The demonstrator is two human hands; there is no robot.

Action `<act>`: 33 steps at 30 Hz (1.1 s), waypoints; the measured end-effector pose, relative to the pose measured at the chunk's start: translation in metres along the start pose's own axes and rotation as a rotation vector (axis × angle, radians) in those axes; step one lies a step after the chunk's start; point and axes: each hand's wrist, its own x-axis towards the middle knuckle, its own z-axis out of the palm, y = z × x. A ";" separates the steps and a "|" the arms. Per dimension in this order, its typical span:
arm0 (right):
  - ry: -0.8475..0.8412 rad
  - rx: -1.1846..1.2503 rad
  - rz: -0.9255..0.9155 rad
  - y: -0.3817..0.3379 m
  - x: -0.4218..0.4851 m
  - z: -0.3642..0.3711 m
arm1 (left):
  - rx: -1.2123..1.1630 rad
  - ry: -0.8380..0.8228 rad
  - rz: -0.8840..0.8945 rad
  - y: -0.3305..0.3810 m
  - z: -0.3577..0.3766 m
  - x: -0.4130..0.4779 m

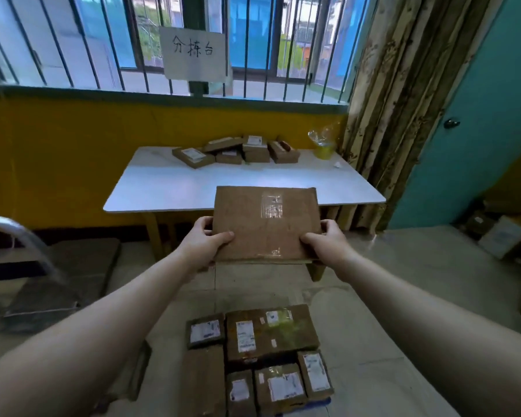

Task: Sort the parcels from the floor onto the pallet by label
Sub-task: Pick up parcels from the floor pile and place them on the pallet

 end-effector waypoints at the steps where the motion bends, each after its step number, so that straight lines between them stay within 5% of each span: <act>1: -0.017 -0.002 -0.001 0.000 0.008 -0.002 | -0.006 0.022 0.000 0.000 0.004 0.002; 19: -0.083 -0.097 0.103 0.061 0.051 0.072 | 0.070 -0.035 -0.173 -0.067 -0.010 0.058; 33: -0.195 -0.301 0.106 0.268 0.211 0.004 | 0.114 -0.066 -0.403 -0.189 0.205 0.173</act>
